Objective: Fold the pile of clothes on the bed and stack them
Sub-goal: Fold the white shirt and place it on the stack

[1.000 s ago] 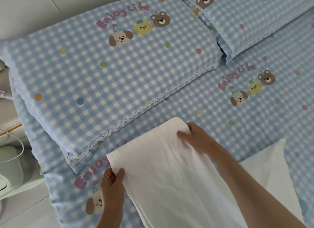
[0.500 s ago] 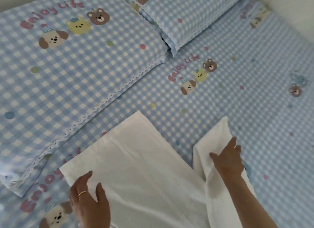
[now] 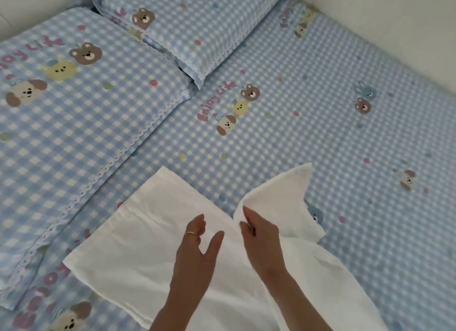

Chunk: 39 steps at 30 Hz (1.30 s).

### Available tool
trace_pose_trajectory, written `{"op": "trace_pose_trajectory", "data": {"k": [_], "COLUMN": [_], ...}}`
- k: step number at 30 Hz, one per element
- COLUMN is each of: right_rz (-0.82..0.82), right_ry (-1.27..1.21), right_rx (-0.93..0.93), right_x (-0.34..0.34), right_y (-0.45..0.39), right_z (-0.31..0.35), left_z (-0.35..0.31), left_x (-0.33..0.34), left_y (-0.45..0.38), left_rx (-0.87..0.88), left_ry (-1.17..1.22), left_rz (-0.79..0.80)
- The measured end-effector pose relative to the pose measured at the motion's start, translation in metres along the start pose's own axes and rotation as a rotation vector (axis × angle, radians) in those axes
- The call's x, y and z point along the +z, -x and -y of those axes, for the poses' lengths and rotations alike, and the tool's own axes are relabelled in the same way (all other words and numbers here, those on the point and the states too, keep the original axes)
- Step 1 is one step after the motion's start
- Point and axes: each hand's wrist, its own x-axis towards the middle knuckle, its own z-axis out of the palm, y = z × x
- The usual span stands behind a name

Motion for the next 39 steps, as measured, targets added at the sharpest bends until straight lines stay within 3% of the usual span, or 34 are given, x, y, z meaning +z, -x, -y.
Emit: {"op": "trace_pose_trajectory", "data": {"k": [2,5,10,13,14,16,18,19,22,25,28,30,31,33,35,37,39], "right_rz": [0.178,0.425,0.531,0.595,0.511,0.171,-0.119,-0.173,0.107,0.375,0.435,0.485,0.569,0.895,1.159,1.274,1.25], "right_ry": [-0.036,-0.013,-0.011,0.016,-0.02,-0.081,0.012,0.084,0.209,0.2,0.204,0.042,-0.079,-0.246,-0.26,-0.17,-0.137], "right_rx": [-0.18,-0.248,-0.3,-0.328,-0.312,-0.259,-0.173,-0.109,0.129,0.235,0.116,0.019,-0.017,-0.077,-0.041,0.0,0.041], "right_x": [0.005,0.025,0.055,0.058,0.054,0.042,0.032,0.03,0.041,0.072,0.087,0.075,0.062,0.038,0.036,0.058,0.087], "right_y": [0.044,0.086,0.105,0.106,0.103,0.084,0.045,0.02,-0.053,-0.091,-0.1,-0.098,-0.095,-0.082,-0.067,-0.05,-0.04], "right_z": [0.017,0.023,0.021,0.019,0.015,0.004,-0.008,-0.013,-0.017,-0.015,0.008,0.031,0.044,0.076,0.094,0.1,0.098], "left_z": [-0.007,-0.009,0.006,0.017,0.021,0.03,0.042,0.049,0.076,0.097,0.104,0.104,0.106,0.109,0.12,0.132,0.145], "left_x": [-0.008,-0.02,-0.045,-0.064,-0.073,-0.094,-0.112,-0.119,-0.136,-0.141,-0.148,-0.157,-0.164,-0.179,-0.197,-0.218,-0.233], "left_y": [-0.006,-0.007,-0.009,-0.017,-0.019,-0.02,-0.016,-0.012,-0.006,-0.011,-0.021,-0.02,-0.017,-0.004,0.013,0.029,0.037], "left_rx": [-0.008,-0.022,-0.003,-0.062,-0.091,-0.122,-0.127,-0.139,-0.246,-0.349,-0.334,-0.295,-0.289,-0.3,-0.352,-0.422,-0.512], "left_ry": [0.042,-0.002,-0.191,-0.016,0.128,0.453,0.688,0.774,0.917,0.948,0.919,0.918,0.907,0.873,0.782,0.649,0.606], "left_rz": [0.029,0.025,-0.097,-0.233,-0.295,-0.331,-0.322,-0.323,-0.346,-0.326,-0.347,-0.383,-0.405,-0.436,-0.49,-0.447,-0.334]}}
